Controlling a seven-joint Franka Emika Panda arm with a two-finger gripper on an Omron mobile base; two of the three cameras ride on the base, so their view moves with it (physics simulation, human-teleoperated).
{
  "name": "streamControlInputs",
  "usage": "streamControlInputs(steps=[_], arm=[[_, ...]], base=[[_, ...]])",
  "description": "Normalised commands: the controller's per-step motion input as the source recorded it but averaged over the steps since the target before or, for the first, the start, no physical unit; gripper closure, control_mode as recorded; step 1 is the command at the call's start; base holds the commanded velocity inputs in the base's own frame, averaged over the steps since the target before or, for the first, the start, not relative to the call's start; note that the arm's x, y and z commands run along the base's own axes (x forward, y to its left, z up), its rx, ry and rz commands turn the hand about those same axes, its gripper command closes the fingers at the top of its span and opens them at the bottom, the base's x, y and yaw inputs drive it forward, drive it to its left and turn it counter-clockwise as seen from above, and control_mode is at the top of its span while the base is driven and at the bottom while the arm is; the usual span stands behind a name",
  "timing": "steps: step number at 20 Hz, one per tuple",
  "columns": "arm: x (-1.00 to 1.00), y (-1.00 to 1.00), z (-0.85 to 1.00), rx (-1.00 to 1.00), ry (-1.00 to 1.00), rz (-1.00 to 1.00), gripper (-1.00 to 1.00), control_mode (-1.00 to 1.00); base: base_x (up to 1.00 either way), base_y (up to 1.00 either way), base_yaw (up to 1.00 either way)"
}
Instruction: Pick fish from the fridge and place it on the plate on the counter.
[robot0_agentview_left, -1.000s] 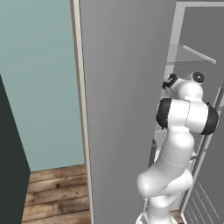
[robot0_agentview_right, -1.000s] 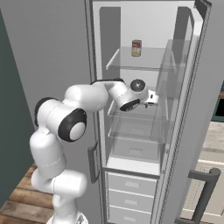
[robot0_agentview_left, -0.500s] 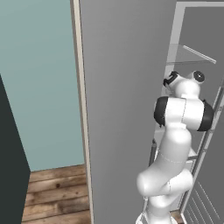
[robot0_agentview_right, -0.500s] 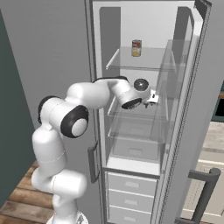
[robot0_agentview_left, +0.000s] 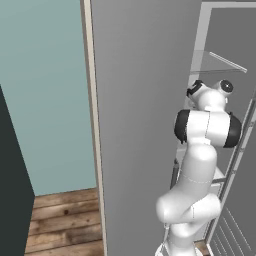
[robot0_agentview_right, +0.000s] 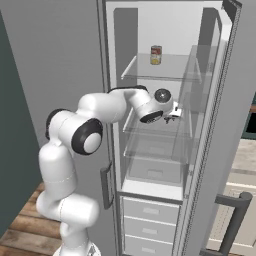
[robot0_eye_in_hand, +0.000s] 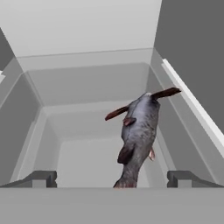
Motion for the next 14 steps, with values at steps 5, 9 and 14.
streamControlInputs(steps=[5, 9, 14], arm=[[0.09, 0.0, 0.0, 0.0, 0.0, 0.0, -1.0, -1.0], [0.06, 0.0, -0.04, 0.0, 0.0, 0.0, -1.0, -1.0], [0.01, -0.03, -0.04, 0.0, 0.0, 0.0, -1.0, -1.0]], base=[[0.0, 0.0, 0.0], [0.0, 0.0, 0.0], [0.0, 0.0, 0.0]])
